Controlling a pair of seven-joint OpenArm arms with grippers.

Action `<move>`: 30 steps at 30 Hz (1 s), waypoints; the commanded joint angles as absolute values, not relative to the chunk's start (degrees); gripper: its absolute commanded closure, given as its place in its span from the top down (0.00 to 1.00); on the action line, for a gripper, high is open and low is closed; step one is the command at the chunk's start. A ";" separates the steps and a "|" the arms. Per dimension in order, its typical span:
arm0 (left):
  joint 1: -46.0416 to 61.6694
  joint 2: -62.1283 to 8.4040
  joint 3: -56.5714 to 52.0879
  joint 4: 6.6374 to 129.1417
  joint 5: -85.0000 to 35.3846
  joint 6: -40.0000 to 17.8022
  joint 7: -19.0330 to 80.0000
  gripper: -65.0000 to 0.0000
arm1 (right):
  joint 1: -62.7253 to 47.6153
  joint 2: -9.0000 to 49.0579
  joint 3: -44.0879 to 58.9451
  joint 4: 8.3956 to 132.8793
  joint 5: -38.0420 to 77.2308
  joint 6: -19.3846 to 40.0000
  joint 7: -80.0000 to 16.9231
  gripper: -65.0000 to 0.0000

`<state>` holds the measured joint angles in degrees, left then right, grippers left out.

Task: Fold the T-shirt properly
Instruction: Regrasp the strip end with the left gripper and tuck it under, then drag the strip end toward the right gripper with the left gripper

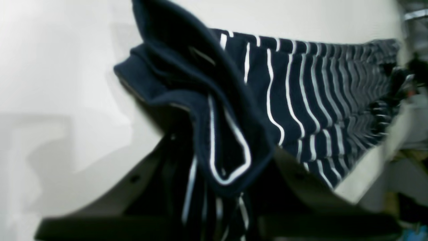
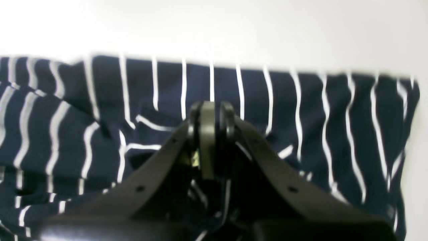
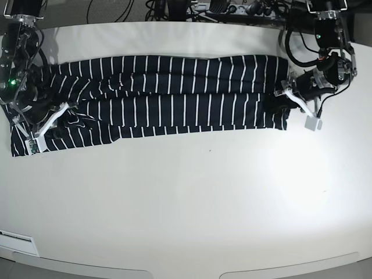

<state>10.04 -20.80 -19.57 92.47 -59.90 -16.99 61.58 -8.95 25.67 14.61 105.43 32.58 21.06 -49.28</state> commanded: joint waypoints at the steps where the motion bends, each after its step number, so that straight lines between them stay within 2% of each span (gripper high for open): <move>1: 9.02 -22.98 -19.97 93.10 -59.77 -16.88 61.04 0.00 | -8.03 26.68 15.00 106.41 33.93 21.54 -48.29 0.10; 7: 7.07 -29.93 -19.97 93.10 -60.05 -16.88 59.96 0.00 | -8.08 26.55 14.98 106.37 39.05 26.35 -49.17 0.09; 9: 6.15 -31.33 -19.94 93.10 -60.77 -16.88 59.96 0.00 | -8.34 26.15 14.98 106.06 38.92 26.85 -49.30 0.00; 13: 5.65 -33.08 -19.97 93.10 -63.35 -16.88 60.01 0.00 | -10.57 23.94 14.94 104.03 34.59 28.58 -45.50 0.00; 18: 5.67 -33.17 -19.94 93.10 -66.32 -17.50 61.21 0.00 | -12.38 22.55 12.21 97.06 24.56 26.72 -36.99 0.00; 26: 5.67 -33.17 -19.94 93.10 -85.00 -25.43 71.44 0.00 | -12.36 22.55 3.77 91.00 20.53 24.86 -36.23 0.00; 30: 5.67 -32.99 -19.94 93.23 -85.00 -27.46 73.34 0.00 | -12.19 22.50 2.55 91.02 20.58 23.46 -36.67 0.00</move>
